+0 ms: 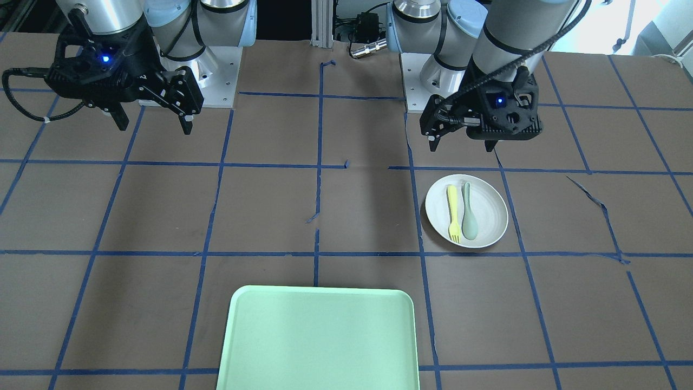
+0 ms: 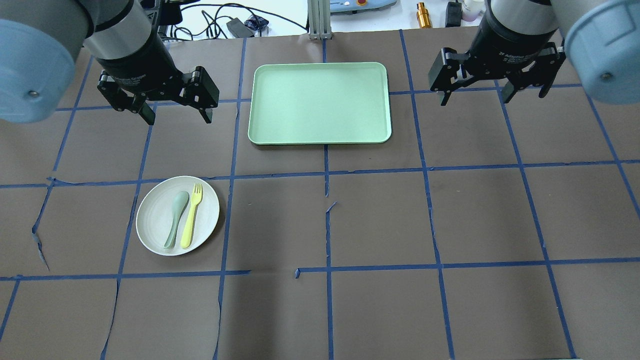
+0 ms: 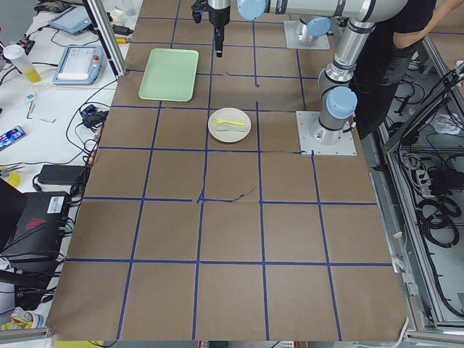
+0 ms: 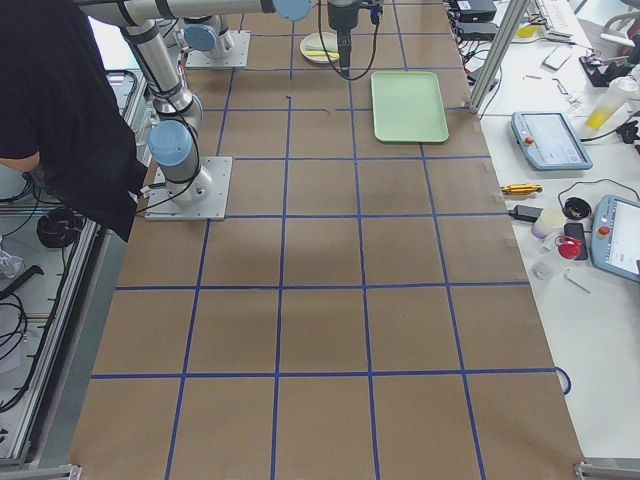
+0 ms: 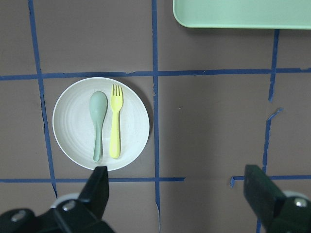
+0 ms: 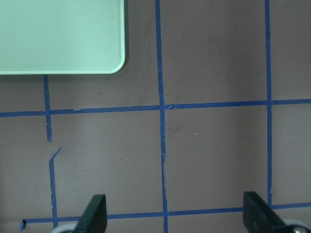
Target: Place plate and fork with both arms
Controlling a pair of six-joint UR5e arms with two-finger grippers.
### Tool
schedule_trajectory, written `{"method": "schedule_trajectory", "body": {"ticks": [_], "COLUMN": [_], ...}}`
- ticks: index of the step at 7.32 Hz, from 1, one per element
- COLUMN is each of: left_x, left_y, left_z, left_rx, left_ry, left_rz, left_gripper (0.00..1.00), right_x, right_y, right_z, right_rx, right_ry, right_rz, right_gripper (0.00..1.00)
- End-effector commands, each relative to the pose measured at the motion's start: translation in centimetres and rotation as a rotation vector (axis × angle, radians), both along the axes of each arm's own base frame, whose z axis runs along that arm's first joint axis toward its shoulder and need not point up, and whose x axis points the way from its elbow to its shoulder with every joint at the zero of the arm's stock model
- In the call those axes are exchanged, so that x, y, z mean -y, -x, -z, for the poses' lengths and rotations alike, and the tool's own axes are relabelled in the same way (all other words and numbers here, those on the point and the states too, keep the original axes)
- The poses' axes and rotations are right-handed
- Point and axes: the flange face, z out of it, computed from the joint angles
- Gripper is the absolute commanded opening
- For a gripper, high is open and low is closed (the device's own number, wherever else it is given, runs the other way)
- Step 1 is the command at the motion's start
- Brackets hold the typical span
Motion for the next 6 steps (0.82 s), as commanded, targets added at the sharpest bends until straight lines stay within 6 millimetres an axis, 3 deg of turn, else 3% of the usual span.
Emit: {"method": "schedule_trajectory", "body": {"ticks": [1, 4, 6], "left_x": [0.8, -0.3, -1.4], "left_y": [-7.3, -16.8, -19.2], "left_z": [6.3, 18.3, 23.4], "left_rx": [-0.010, -0.023, -0.043], "left_ry": [-0.045, -0.012, -0.042], "left_rz": [-0.017, 0.034, 0.013], "left_gripper": [0.98, 0.97, 0.98], "right_x": [0.0, 0.2, 0.2], "right_y": [0.0, 0.0, 0.0], "right_z": [0.0, 0.2, 0.4], "right_rx": [0.002, 0.001, 0.001], "right_ry": [-0.001, -0.004, -0.007], "right_rz": [-0.001, -0.002, -0.001], "right_gripper": [1.00, 1.00, 1.00]}}
